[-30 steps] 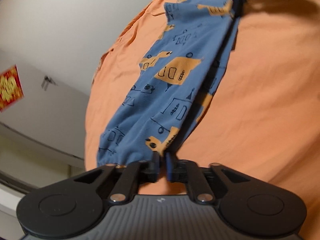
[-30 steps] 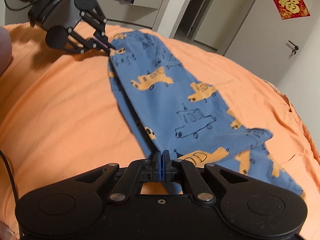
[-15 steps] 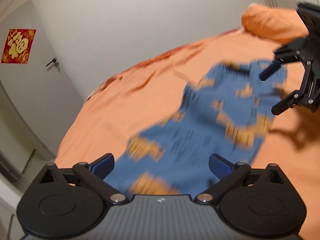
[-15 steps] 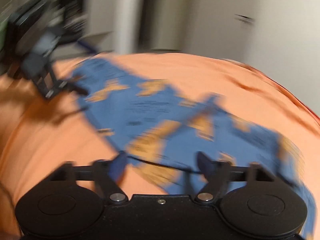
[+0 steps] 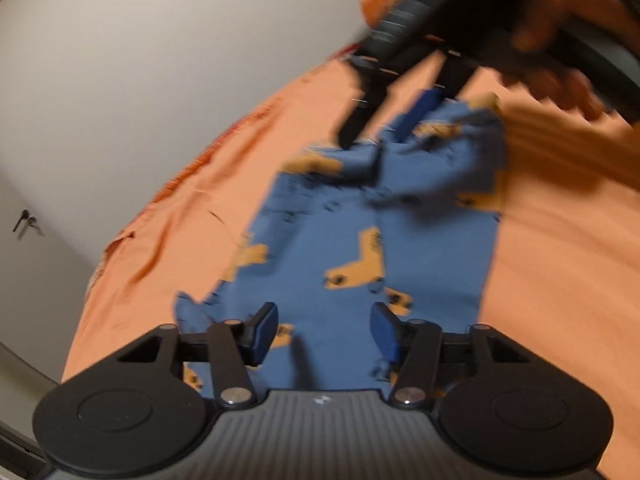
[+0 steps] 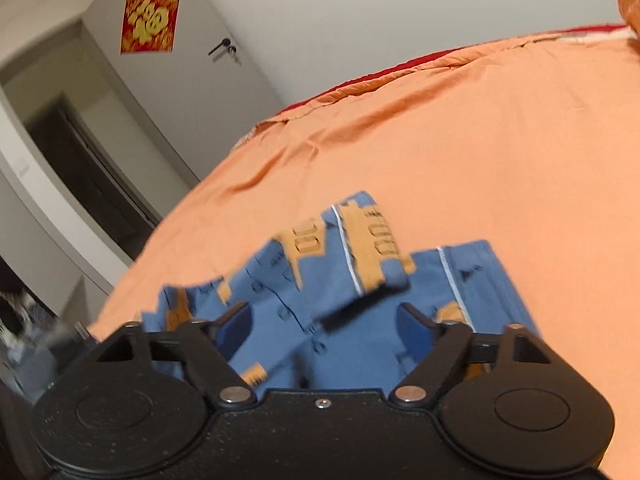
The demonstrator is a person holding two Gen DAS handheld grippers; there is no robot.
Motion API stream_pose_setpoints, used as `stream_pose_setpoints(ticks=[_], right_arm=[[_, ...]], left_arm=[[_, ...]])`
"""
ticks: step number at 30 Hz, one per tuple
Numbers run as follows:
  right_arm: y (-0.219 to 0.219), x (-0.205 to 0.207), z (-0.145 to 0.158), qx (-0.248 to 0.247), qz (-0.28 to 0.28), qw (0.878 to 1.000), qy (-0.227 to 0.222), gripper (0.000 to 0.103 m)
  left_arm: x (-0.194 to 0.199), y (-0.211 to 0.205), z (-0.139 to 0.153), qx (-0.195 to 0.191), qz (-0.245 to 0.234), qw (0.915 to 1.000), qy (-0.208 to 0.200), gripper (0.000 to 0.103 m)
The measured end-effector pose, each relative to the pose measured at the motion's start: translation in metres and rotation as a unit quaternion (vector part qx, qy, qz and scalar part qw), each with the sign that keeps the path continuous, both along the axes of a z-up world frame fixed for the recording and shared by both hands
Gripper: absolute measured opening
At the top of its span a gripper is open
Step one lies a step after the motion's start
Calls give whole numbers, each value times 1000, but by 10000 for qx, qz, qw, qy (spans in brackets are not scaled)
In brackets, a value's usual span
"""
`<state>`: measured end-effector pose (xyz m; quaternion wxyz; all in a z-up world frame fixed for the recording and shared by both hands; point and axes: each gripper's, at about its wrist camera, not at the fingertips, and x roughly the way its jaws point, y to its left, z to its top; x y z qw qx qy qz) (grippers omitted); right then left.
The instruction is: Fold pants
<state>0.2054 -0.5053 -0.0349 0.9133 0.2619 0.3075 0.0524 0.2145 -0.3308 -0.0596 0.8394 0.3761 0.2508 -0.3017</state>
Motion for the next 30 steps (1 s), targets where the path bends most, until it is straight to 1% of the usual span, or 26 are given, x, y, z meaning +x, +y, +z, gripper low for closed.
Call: stream_pose_setpoints(ticks=[1, 4, 5, 7, 8, 9, 10, 11, 12, 13, 14, 16, 17, 18, 20, 21, 22, 23, 25, 27, 29, 30], right_arm=[[0, 4, -1, 110, -11, 9999, 45, 70], [-3, 18, -3, 378, -250, 9985, 297, 65], [-5, 22, -6, 518, -370, 9972, 387, 65], [-10, 23, -11, 842, -609, 9933, 513, 64], [-13, 22, -12, 1009, -701, 9910, 524, 64], [-16, 22, -13, 1138, -771, 9890, 540, 64], [-18, 22, -13, 1204, -823, 9878, 552, 64], [-19, 23, -13, 1194, -859, 9875, 559, 64], [-19, 24, -12, 1151, -887, 9878, 563, 64], [-20, 25, -11, 1118, -903, 9880, 557, 64], [-21, 27, -11, 1097, -933, 9880, 563, 62], [-23, 29, -11, 1101, -1009, 9870, 603, 55], [-24, 30, -12, 1125, -1051, 9861, 623, 54], [-26, 31, -13, 1152, -1094, 9852, 638, 50], [-28, 31, -16, 1193, -1163, 9836, 688, 42], [-29, 32, -17, 1210, -1193, 9828, 721, 31], [-29, 33, -19, 1220, -1226, 9821, 748, 15], [-30, 34, -19, 1243, -1243, 9816, 744, 10], [-30, 31, -16, 1196, -1286, 9826, 607, 7], [-32, 24, -5, 1101, -1330, 9842, 397, 6], [-36, 10, 14, 1005, -1386, 9851, 130, 5], [-37, -1, 25, 856, -1383, 9867, -26, 5]], left_arm=[[-2, -2, -3, 61, -39, 10000, 34, 54], [-8, -2, -2, 208, -144, 9997, 3, 52], [-8, -2, 0, 233, -145, 9996, 37, 53], [-11, 0, 6, 161, -272, 9993, 219, 55], [-16, 2, 9, 131, -365, 9989, 255, 63], [-20, 2, 10, 150, -417, 9988, 207, 73], [-23, 1, 9, 195, -421, 9989, 108, 76], [-25, 0, 7, 244, -385, 9990, 6, 74], [-24, -2, 4, 304, -296, 9991, -21, 60], [-20, -3, 2, 352, -178, 9992, 51, 48], [-16, -5, 0, 356, -65, 9992, 188, 33], [-10, -4, 2, 229, 114, 9990, 363, 32], [-9, -4, 3, 220, 159, 9989, 388, 25], [-9, -4, 3, 255, 194, 9988, 380, 14], [-10, -4, 2, 308, 229, 9985, 390, 2], [-12, -3, 1, 307, 237, 9986, 358, 1], [-13, -2, 3, 275, 237, 9989, 312, 1], [-14, 0, 5, 218, 228, 9991, 287, 1], [-15, 5, 13, 78, 243, 9993, 267, 1], [-16, 12, 24, -77, 226, 9993, 285, 1], [-20, 19, 38, -284, 74, 9989, 352, 1], [-22, 22, 43, -365, -32, 9986, 393, 1]])
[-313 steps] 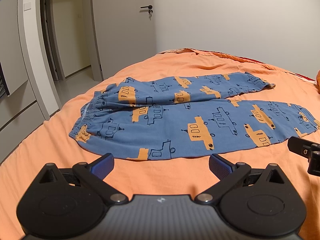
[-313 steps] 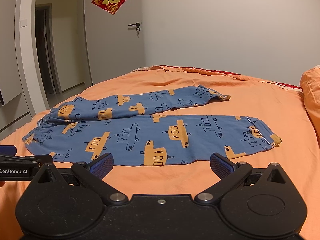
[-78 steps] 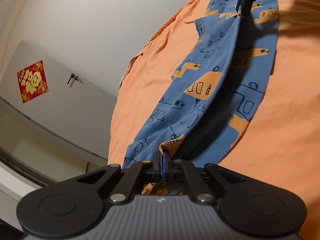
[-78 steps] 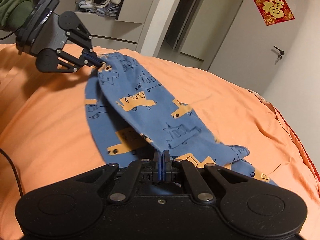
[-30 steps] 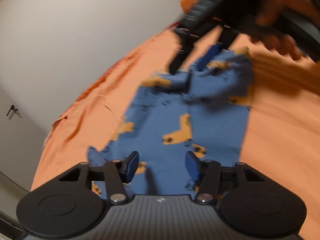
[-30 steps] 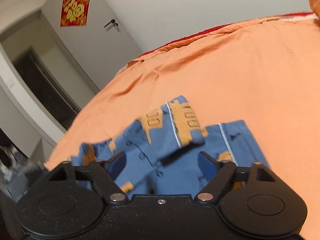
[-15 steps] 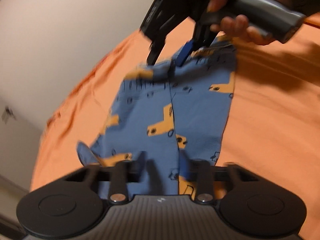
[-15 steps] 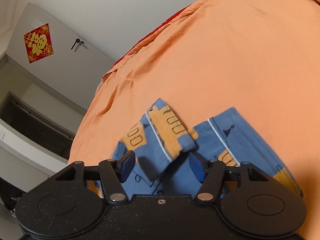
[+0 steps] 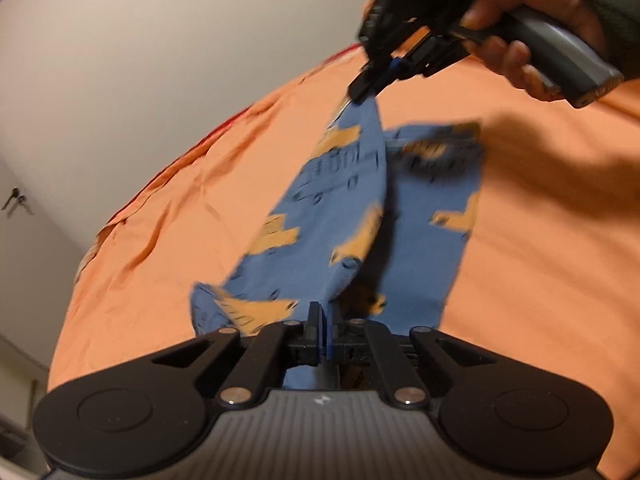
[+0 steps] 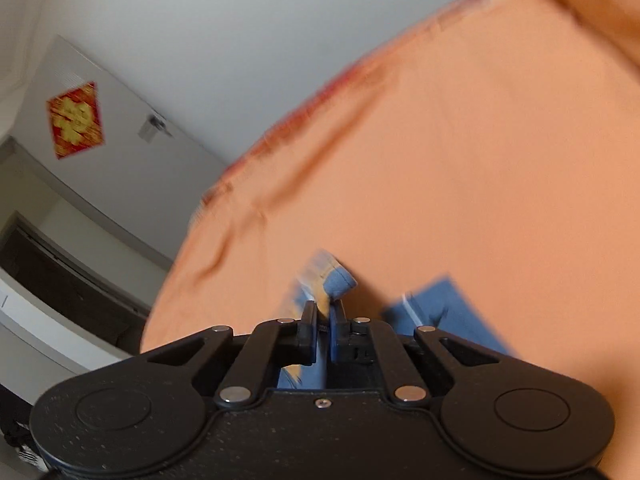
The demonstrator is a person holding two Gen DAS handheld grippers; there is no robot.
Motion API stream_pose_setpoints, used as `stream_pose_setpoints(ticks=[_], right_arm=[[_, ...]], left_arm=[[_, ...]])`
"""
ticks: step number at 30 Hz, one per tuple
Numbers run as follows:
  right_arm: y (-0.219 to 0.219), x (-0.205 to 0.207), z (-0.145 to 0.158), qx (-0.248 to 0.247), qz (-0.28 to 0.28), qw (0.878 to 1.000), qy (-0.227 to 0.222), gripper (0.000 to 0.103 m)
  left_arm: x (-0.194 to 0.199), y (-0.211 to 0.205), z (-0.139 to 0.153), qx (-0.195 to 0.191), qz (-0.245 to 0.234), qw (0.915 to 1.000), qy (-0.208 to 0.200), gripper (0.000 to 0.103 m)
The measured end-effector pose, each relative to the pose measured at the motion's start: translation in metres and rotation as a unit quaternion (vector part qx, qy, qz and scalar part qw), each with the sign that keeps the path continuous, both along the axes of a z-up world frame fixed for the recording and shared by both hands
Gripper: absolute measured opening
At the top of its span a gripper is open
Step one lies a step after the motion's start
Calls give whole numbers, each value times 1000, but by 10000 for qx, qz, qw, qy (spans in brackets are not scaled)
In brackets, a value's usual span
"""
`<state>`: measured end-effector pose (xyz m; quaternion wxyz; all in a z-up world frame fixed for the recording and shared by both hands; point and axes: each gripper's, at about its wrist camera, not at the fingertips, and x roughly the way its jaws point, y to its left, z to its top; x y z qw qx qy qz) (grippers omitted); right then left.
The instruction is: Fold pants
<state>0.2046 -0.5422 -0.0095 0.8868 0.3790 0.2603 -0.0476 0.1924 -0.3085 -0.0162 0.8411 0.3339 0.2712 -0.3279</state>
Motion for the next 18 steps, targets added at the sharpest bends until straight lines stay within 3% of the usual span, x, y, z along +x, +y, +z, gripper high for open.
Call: stream_pose_setpoints(ticks=[2, 4, 10, 13, 15, 17, 18], right_arm=[[-2, -24, 20, -486, -32, 9988, -89, 5], [-8, -48, 24, -636, -94, 9979, 68, 5], [-9, -72, -27, -616, -197, 9943, 844, 5], [-1, -70, -36, -892, -76, 9918, 917, 10], [3, -70, -33, -1120, 9, 9897, 897, 14], [7, -70, -26, -1520, 45, 9842, 903, 22], [8, -71, -23, -1717, 31, 9811, 889, 32]], left_arm=[[-7, 2, 5, -51, -227, 9997, 22, 1], [-14, 0, 3, -12, -416, 9991, 80, 1], [-18, -10, -29, 320, -566, 9973, 334, 4], [-12, -1, -24, 126, -490, 9973, 533, 23], [-6, 9, -17, -74, -347, 9977, 585, 63], [1, 21, -8, -308, -39, 9980, 556, 69], [5, 27, -4, -391, 223, 9976, 531, 72]])
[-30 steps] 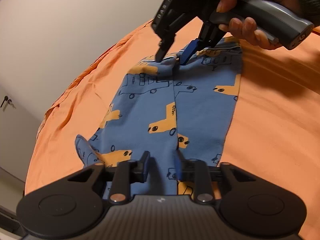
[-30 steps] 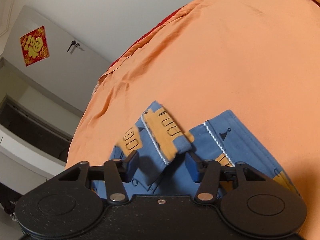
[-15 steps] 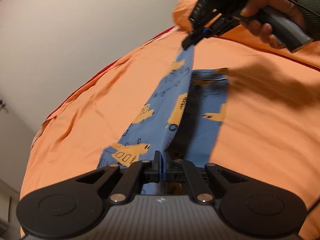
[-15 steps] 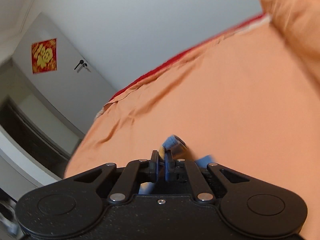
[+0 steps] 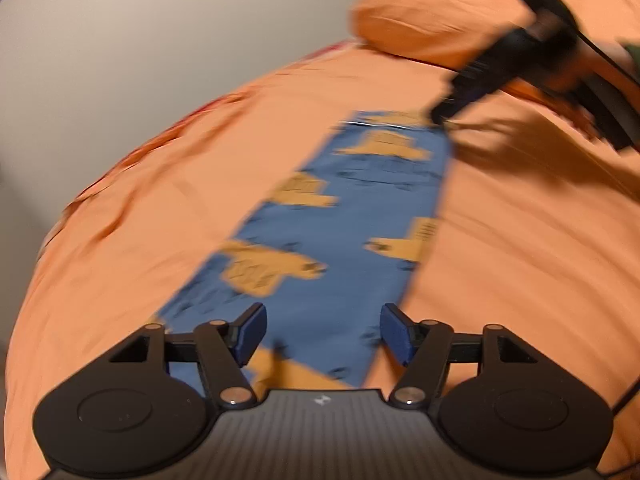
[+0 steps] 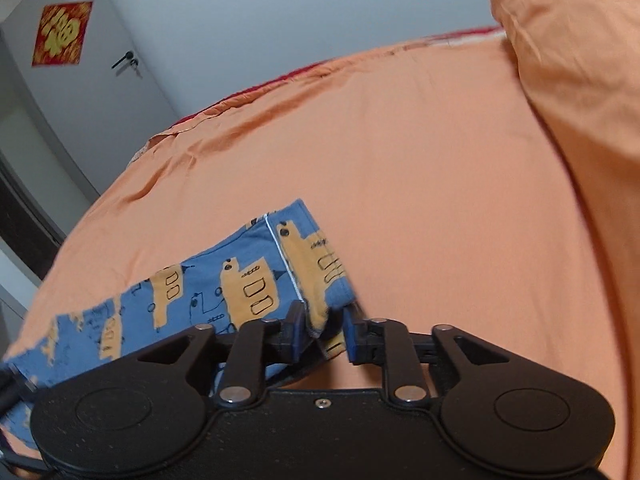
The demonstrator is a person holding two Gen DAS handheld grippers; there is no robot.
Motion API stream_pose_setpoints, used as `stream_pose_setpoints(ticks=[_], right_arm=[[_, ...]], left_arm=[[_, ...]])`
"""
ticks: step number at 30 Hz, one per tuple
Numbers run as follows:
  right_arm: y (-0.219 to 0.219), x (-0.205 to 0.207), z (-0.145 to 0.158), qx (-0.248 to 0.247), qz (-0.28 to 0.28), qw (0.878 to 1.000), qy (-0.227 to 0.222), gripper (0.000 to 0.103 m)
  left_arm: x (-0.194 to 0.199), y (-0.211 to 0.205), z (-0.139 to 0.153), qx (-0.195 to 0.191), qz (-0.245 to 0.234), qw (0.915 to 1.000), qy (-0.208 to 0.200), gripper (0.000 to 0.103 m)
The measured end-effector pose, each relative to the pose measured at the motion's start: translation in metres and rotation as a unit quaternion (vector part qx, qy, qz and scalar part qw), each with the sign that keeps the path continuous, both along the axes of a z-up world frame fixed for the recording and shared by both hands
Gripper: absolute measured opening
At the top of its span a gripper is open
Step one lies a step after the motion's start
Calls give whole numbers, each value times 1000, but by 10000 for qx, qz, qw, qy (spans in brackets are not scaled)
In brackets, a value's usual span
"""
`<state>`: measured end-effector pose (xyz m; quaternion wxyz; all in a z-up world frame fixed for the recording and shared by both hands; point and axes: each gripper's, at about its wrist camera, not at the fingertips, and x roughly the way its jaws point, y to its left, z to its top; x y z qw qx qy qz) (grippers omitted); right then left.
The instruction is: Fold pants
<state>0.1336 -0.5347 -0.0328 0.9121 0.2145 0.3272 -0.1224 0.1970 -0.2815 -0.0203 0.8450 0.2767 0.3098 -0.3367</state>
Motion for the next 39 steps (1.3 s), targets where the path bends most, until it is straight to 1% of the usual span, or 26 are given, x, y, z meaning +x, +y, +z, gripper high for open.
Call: stream_pose_setpoints(ticks=[1, 2, 3, 5, 8, 9, 10, 13, 15, 16, 17, 20, 23, 24, 25, 26, 27, 28, 29, 31, 32, 34, 35, 36, 38, 39], right_arm=[[1, 0, 5, -250, -43, 9997, 7, 45], [0, 2, 9, -489, -49, 9988, 0, 50], [2, 4, 11, -710, -30, 9975, 7, 53], [5, 11, 8, -1097, -75, 9938, 160, 54], [11, 19, -14, -1489, -173, 9872, 542, 58], [13, 17, -18, -1647, -234, 9847, 513, 65], [17, 17, -19, -1887, -293, 9802, 522, 71], [35, 16, -6, -2634, -209, 9634, 447, 72], [51, 17, 7, -2835, 225, 9587, 80, 76], [64, 18, 13, -2979, 459, 9534, -115, 83], [79, 21, 16, -3141, 708, 9463, -284, 86], [129, 36, 7, -3251, 1698, 9287, -552, 88], [172, 53, -16, -3013, 2609, 9163, -404, 87], [181, 56, -26, -3155, 2769, 9071, -295, 87], [185, 56, -34, -3393, 2797, 8978, -243, 89], [181, 54, -37, -3499, 2741, 8952, -324, 92], [174, 55, -36, -3534, 2589, 8984, -310, 100], [165, 58, -32, -3534, 2416, 9035, -228, 102], [157, 61, -27, -3502, 2341, 9068, -191, 102], [153, 60, -16, -3662, 2324, 9006, -281, 94], [153, 61, -9, -3719, 2457, 8941, -424, 94], [159, 65, 4, -3592, 2845, 8858, -738, 95], [164, 73, 8, -3448, 3072, 8830, -842, 95], [171, 83, 12, -3271, 3327, 8799, -895, 95], [185, 109, 16, -2757, 3913, 8728, -959, 93], [194, 122, 17, -2470, 4207, 8676, -965, 89]], left_arm=[[5, 6, 3, -91, 338, 9994, -1, 75], [12, 13, 5, -209, 726, 9971, 43, 85], [19, 21, 6, -345, 1147, 9927, 142, 92], [31, 37, 4, -500, 1943, 9788, 420, 92], [41, 57, -17, -55, 2705, 9585, 896, 93], [40, 66, -23, -29, 2823, 9542, 989, 98], [36, 79, -23, -199, 2887, 9517, 1026, 100], [28, 107, -13, -280, 3031, 9471, 1018, 101], [21, 123, -4, -209, 3189, 9440, 813, 101], [18, 131, 2, -193, 3285, 9418, 689, 101], [16, 139, 5, -178, 3398, 9385, 590, 103], [17, 162, 0, 8, 3922, 9186, 493, 103], [16, 195, -15, 336, 4415, 8939, 697, 103], [12, 210, -14, 266, 4487, 8902, 741, 103], [9, 223, -10, 213, 4553, 8868, 765, 103], [6, 235, -8, 324, 4651, 8814, 755, 103], [3, 246, -5, 506, 4727, 8773, 664, 103], [-1, 255, -1, 641, 4749, 8761, 525, 103], [-4, 264, 3, 719, 4752, 8760, 402, 103], [-3, 277, 13, 715, 4736, 8776, 209, 103], [2, 279, 19, 634, 4688, 8810, 87, 103], [20, 277, 27, 459, 4470, 8932, -134, 103], [33, 271, 30, 330, 4247, 9045, -207, 103], [47, 264, 31, 141, 3929, 9192, -236, 103], [80, 245, 29, -175, 3155, 9487, -98, 102], [96, 232, 27, -176, 2792, 9601, 31, 99]])
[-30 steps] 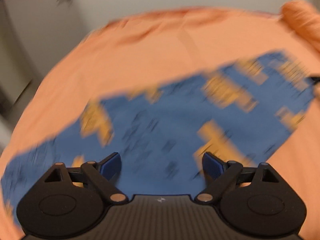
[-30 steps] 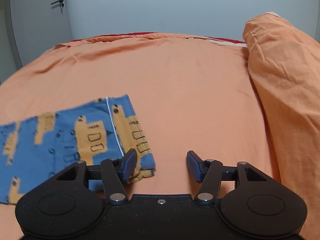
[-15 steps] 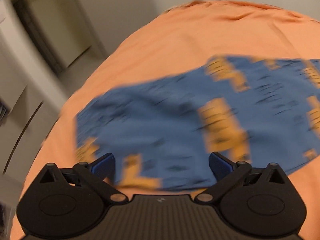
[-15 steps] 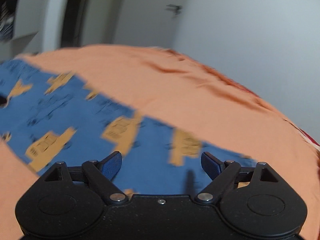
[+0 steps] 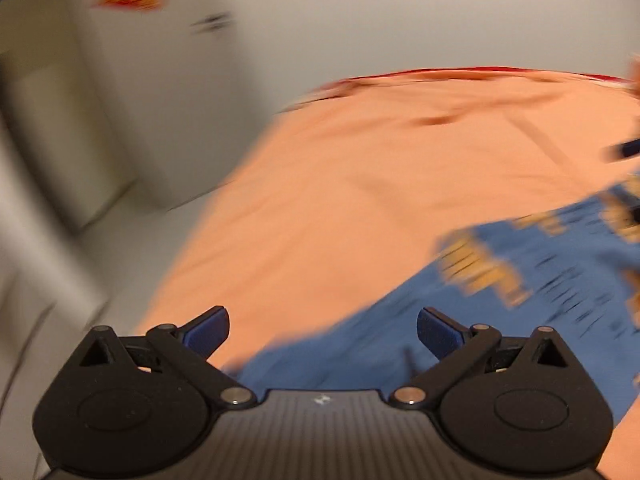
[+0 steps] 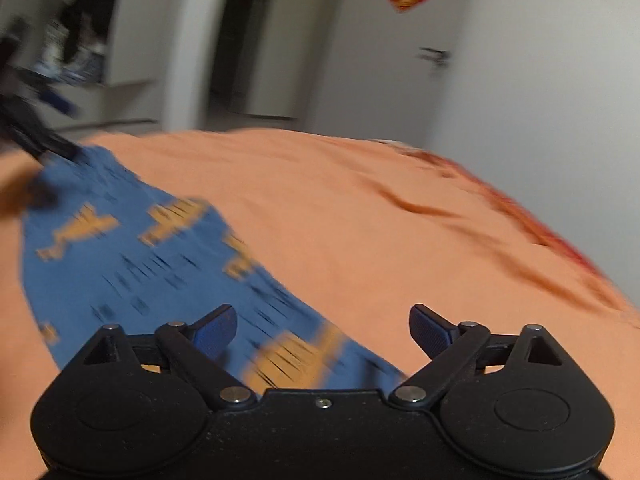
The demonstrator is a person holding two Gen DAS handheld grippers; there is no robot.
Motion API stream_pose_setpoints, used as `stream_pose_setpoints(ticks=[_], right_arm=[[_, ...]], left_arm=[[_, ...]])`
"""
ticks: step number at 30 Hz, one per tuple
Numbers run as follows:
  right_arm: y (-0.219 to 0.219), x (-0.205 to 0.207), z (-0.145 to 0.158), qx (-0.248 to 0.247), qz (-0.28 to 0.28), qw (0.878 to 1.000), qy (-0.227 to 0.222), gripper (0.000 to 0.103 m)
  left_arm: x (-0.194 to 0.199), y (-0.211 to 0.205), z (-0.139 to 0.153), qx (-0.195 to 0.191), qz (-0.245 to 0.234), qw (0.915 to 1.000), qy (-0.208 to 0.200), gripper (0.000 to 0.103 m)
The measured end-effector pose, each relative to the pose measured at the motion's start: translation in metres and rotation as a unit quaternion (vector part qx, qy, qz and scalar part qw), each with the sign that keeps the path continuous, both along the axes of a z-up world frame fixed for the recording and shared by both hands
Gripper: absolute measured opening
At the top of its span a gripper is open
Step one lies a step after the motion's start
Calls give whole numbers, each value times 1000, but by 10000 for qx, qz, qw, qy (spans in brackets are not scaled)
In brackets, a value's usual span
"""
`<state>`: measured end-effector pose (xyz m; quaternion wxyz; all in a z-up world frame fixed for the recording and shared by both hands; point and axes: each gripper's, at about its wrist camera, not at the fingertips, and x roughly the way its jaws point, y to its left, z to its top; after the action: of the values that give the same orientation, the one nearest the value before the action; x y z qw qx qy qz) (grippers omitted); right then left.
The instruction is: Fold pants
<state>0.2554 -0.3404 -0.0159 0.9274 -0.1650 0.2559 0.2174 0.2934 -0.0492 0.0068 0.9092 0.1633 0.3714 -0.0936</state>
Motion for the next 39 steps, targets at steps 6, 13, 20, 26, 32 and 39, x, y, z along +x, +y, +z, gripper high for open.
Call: stream_pose_setpoints(ticks=[6, 13, 20, 26, 32, 39], right_arm=[[60, 55, 0, -44, 894, 9946, 524, 66], [64, 78, -15, -30, 859, 9905, 1074, 13], [59, 79, -28, -134, 338, 9950, 928, 0], [61, 44, -10, 151, 174, 9987, 460, 36], [105, -15, -6, 306, 1027, 9926, 578, 68], [92, -22, -25, -170, 232, 9965, 783, 86]], left_arm=[[80, -53, -17, -53, -827, 9903, 1112, 79], [95, -68, -26, -236, -666, 9842, 1623, 5], [73, -80, -39, 391, -759, 9916, 968, 14], [25, -25, 10, 280, 122, 9995, -25, 80], [-51, 65, 18, 336, 1761, 9836, -178, 95], [-107, 111, -15, -478, 2518, 9652, 514, 76]])
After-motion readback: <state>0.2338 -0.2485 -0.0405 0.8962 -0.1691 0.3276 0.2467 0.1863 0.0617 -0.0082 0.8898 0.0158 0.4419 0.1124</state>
